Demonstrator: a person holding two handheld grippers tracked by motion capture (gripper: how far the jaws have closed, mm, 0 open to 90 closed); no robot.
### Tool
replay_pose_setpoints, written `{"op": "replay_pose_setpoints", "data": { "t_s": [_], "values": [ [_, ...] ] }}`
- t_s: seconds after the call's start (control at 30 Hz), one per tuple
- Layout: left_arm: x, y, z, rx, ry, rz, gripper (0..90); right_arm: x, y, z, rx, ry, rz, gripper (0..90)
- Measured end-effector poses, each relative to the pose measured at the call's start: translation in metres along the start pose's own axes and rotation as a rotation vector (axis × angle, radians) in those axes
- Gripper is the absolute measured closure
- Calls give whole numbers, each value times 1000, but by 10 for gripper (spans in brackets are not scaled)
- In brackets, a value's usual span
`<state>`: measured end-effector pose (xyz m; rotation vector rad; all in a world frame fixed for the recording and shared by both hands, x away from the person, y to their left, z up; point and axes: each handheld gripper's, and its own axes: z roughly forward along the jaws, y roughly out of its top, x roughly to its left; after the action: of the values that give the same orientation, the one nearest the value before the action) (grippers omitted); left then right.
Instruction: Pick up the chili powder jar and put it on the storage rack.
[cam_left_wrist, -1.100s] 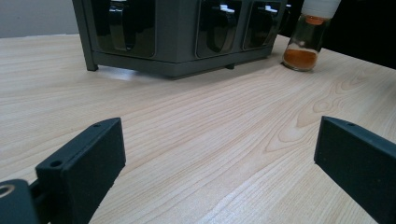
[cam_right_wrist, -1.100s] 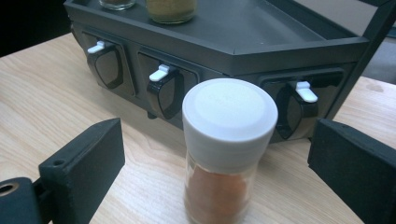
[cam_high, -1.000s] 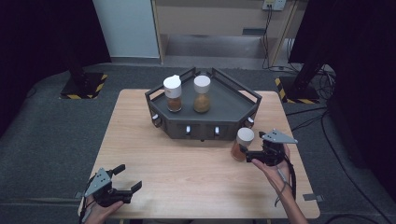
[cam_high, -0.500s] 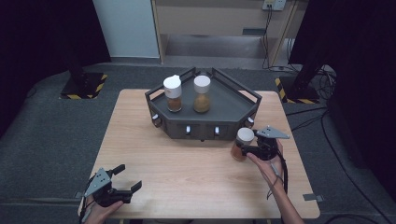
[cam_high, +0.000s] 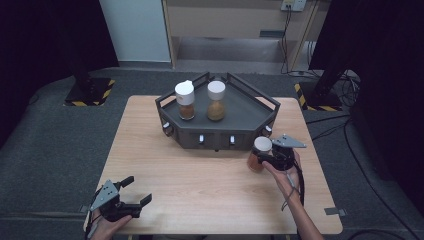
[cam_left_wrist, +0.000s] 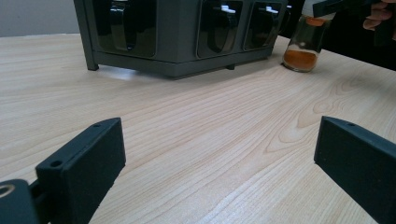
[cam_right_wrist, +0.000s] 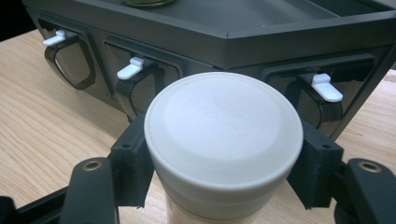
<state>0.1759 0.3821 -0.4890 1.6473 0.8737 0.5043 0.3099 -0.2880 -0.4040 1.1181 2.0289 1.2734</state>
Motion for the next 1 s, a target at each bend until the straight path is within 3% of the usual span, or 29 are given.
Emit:
{"op": "replay_pose_setpoints", "data": {
  "t_s": [0.37, 1.0],
  "values": [
    [0, 0, 0, 0, -1, 1, 7, 0, 15, -16, -9, 15, -16, 335],
    [0, 0, 1, 4, -4, 3, 7, -5, 74, -39, 5, 39, -40, 335]
  ]
}}
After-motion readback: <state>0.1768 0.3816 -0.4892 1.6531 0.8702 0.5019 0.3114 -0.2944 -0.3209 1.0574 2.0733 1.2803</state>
